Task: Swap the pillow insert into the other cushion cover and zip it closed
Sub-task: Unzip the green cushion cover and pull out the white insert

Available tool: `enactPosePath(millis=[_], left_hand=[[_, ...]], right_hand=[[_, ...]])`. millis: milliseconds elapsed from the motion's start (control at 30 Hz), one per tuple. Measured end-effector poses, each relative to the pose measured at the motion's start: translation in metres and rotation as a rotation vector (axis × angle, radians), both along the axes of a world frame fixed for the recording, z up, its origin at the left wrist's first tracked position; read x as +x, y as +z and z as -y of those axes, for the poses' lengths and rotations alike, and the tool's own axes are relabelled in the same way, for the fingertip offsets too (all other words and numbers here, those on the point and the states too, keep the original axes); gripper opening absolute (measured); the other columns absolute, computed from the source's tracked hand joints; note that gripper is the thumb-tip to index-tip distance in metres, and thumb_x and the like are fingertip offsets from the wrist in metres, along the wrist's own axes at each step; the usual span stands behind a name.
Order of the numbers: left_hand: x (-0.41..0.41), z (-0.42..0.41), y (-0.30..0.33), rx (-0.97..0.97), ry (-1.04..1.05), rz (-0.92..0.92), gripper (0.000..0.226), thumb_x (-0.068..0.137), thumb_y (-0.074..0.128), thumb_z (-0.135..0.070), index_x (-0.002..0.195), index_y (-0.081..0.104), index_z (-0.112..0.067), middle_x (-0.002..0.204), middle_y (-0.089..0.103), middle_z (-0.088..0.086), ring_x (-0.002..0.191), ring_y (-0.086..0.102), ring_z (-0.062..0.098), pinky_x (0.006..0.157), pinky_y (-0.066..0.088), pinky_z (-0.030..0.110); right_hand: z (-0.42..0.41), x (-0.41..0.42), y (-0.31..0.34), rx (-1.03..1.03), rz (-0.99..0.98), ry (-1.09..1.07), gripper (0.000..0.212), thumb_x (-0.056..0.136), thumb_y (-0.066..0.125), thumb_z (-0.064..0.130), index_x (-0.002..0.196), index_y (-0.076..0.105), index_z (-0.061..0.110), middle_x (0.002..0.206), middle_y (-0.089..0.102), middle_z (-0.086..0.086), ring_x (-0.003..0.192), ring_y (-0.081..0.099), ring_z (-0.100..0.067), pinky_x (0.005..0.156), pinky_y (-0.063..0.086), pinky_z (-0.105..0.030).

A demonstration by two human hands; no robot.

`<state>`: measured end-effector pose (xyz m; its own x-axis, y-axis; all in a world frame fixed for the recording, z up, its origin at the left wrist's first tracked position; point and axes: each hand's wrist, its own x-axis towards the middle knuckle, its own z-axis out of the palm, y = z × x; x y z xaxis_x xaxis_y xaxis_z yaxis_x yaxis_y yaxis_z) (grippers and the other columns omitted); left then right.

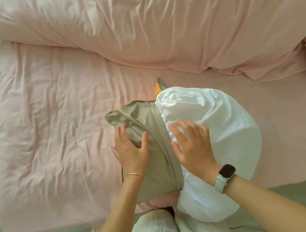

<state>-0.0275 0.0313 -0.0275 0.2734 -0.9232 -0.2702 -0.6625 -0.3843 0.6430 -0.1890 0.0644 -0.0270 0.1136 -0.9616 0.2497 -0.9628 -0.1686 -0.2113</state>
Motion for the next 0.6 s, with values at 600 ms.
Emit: enactPosePath(millis=[600], left_hand=[[0.042,0.030,-0.010,0.113,0.415,0.047,0.037,0.100,0.034,-0.025,0.118,0.056,0.000,0.119,0.057,0.025,0.110,0.049,0.040,0.083,0.034,0.036]], right_hand=[[0.039,-0.051,-0.036,-0.056,-0.048,-0.120,0.024,0.091,0.043,0.026,0.083,0.060,0.013,0.055,0.058,-0.003,0.049,0.057,-0.025,0.060,0.026,-0.036]])
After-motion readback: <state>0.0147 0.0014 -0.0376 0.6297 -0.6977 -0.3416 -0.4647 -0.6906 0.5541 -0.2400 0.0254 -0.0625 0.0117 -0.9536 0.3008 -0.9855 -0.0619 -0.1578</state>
